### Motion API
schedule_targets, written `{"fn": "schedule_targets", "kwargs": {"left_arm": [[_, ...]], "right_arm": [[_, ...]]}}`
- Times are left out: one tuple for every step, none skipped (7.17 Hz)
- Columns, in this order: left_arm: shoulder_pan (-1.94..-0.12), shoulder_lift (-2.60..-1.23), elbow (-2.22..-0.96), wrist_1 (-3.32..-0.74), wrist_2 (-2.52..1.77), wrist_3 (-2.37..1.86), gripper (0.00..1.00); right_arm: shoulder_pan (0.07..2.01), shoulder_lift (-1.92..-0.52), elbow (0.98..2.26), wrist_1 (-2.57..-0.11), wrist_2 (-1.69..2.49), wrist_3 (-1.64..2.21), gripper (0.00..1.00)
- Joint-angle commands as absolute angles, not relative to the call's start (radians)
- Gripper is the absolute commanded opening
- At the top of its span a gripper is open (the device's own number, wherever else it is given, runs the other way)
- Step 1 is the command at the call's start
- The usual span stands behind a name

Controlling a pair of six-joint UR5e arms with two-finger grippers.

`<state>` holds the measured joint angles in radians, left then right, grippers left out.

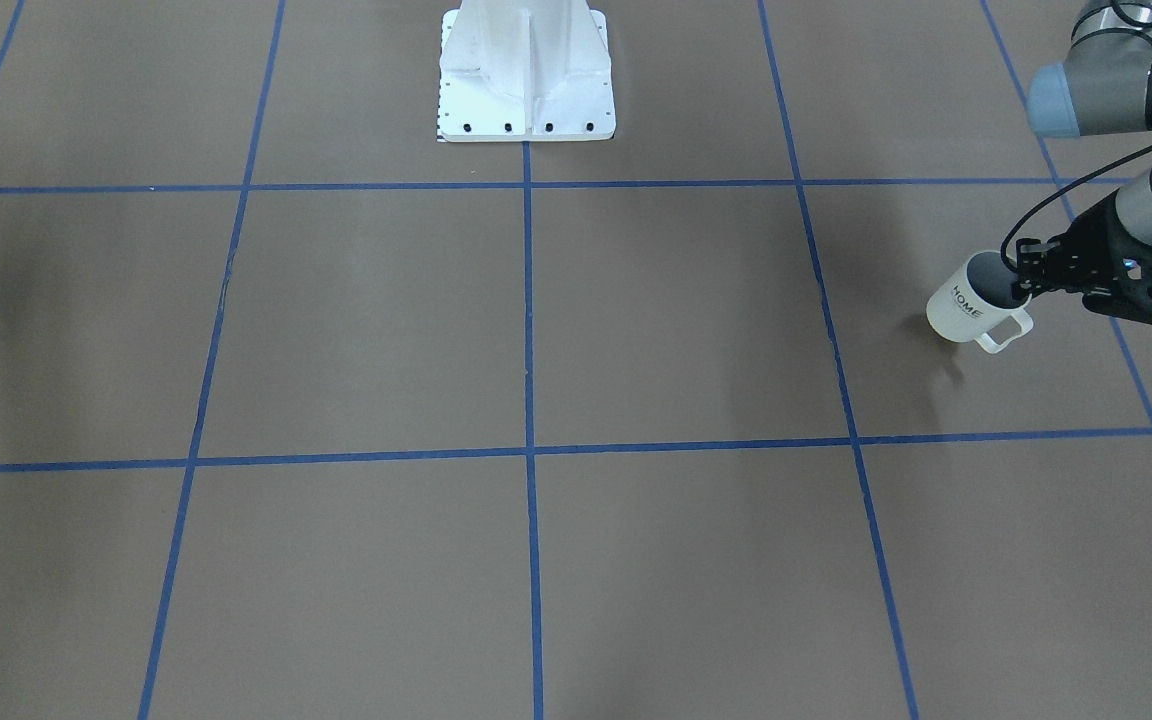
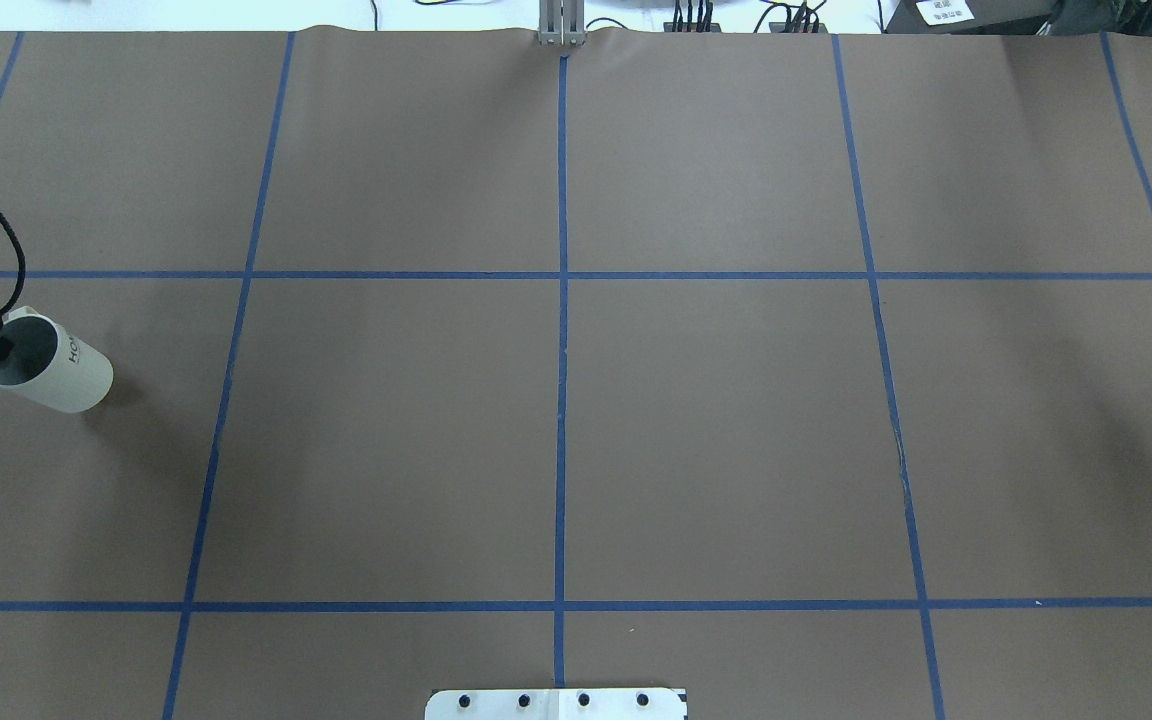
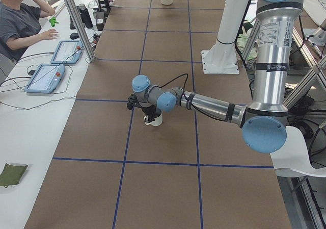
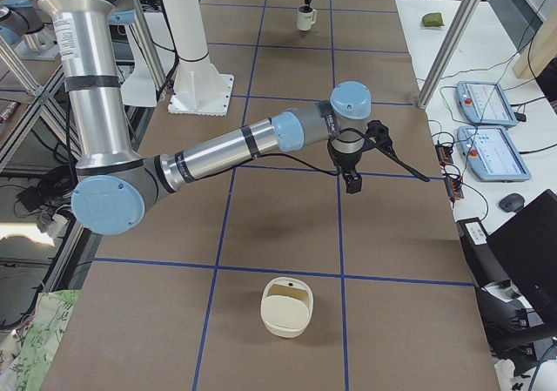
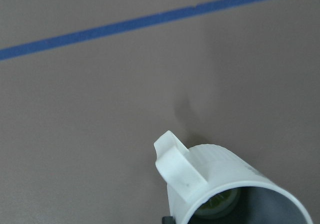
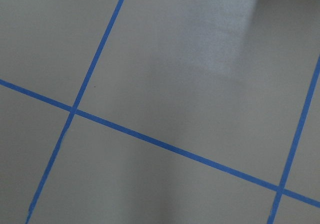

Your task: Left arm hands cup to right arm to dump lemon

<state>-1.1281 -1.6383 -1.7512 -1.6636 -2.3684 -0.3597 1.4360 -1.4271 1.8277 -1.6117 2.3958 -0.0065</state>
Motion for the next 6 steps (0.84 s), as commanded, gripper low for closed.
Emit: {"fn": "schedule_targets", "kwargs": {"left_arm": [[-1.187,-1.879,-1.76,-1.307,-2.382,-0.36,0.0],[-1.19,-2.001,-1.753,-1.154,-2.382,-0.365,0.0],[-1.19,-2.087,-1.734,-1.065,-2.385,-0.38,0.0],[-1.186,-2.142,-1.702,-1.075,-2.405,-0.496,0.0],[-1.181,-2.234,-1.645,-1.084,-2.407,-0.579,0.0],[-1.167,-2.315,-1.57,-1.086,-2.408,-0.612,0.0]], "right_arm": [[1.39,-1.381,1.819,-1.554,2.392,0.011,0.99],[1.35,-1.312,1.819,-1.542,2.384,0.071,0.99],[1.274,-1.249,1.815,-1.496,2.325,0.148,0.99],[1.178,-1.227,1.818,-1.394,2.204,0.243,0.99],[1.049,-1.207,1.812,-1.267,2.069,0.447,0.99],[0.941,-1.174,1.807,-1.161,1.957,0.618,0.99]]}}
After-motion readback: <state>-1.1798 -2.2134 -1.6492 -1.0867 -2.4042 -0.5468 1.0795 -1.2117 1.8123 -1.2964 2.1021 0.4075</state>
